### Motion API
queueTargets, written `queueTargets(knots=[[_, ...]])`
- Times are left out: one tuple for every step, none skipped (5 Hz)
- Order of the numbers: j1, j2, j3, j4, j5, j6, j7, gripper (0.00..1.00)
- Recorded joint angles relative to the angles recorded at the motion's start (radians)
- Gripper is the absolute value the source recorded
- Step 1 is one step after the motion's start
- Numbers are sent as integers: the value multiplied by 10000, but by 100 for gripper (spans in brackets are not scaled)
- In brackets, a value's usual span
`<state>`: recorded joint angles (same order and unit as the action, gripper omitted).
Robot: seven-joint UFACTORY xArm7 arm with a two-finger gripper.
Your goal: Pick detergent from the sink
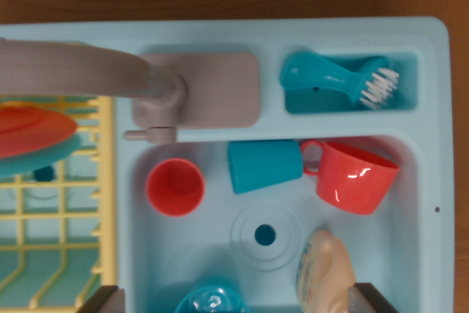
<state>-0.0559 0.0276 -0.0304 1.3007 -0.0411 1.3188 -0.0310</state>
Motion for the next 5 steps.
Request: queueTargets(knots=[[0,0,0,0,0,0,0,0],[-82,46,-65,-417,-17,-464,-113,0],[-82,46,-65,-417,-17,-464,-113,0],[-164,92,-132,-839,-35,-935,-228,0],[-164,92,-132,-839,-35,-935,-228,0]])
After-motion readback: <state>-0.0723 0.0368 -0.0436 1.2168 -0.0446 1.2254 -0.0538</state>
